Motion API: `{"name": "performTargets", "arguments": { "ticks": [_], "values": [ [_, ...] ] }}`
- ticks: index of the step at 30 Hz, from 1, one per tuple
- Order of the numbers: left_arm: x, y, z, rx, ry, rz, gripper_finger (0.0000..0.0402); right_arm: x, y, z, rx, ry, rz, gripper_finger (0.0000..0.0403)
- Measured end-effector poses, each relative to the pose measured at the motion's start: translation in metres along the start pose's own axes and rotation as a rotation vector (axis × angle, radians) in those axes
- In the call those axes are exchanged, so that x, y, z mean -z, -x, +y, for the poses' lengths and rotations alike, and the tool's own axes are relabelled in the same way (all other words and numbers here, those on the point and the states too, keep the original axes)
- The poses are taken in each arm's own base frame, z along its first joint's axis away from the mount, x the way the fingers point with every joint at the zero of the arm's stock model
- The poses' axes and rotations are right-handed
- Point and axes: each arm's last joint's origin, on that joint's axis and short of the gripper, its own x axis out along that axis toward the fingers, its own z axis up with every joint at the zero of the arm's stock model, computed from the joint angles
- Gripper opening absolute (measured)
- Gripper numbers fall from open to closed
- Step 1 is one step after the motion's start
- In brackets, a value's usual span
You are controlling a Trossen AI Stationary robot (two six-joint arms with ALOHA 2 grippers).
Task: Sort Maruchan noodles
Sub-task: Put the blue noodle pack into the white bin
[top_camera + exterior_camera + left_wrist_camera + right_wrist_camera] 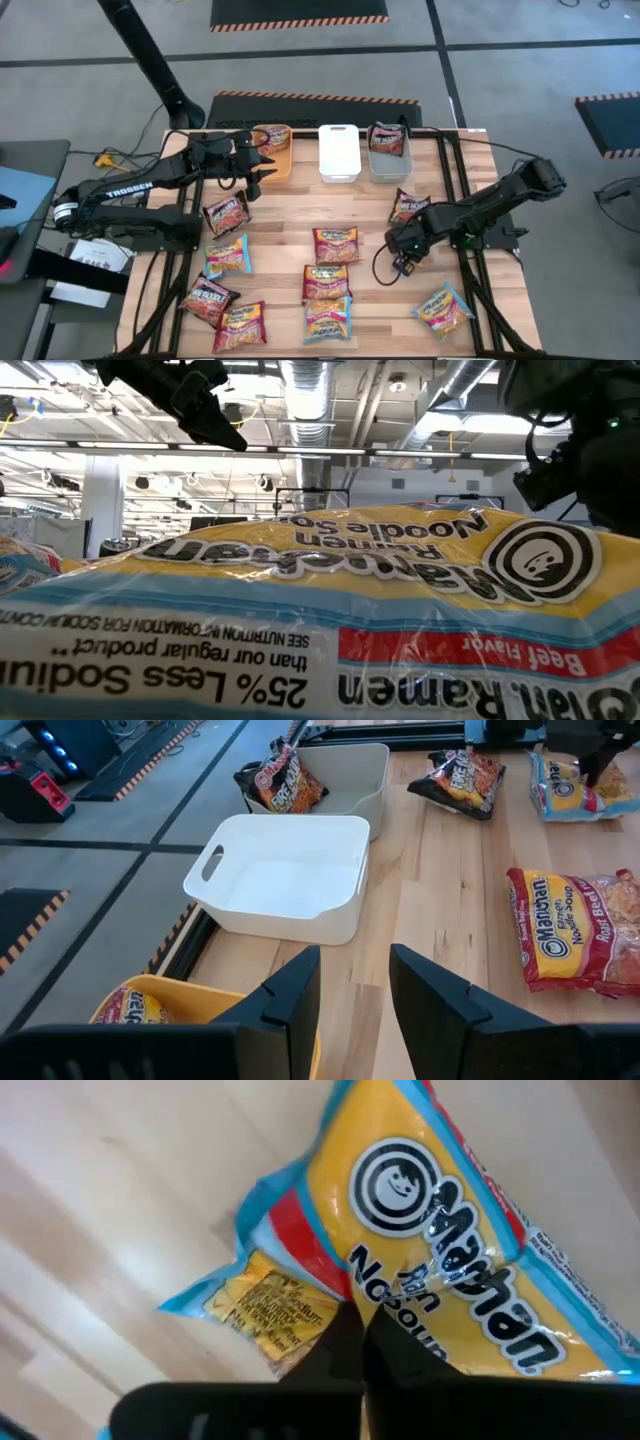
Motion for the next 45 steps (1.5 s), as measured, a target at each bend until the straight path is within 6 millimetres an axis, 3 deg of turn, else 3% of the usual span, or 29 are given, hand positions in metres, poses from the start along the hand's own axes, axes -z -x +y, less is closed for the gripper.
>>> {"name": "performTargets", "arguments": {
  "ticks": [13, 22, 33, 45],
  "values": [
    [0.000, 0.000, 0.000, 0.000, 0.003, 0.000, 0.0114, -0.016, 0.038, 0.030, -0.056, 0.176, -0.190, 0.0003],
    [0.000, 0.000, 0.000, 0.000, 0.043, 0.000, 0.0114, -0.051, 0.080, 0.033, -0.040, 0.320, -0.391, 0.0003],
    [0.000, 0.000, 0.000, -0.002, 0.071, 0.000, 0.0114, -0.104, 0.134, 0.010, 0.019, 0.485, -0.660, 0.0003],
    [0.000, 0.000, 0.002, -0.057, 0.087, 0.010, 0.0114, -0.157, 0.177, -0.036, 0.142, 0.517, -1.050, 0.0003]
  ]
}}
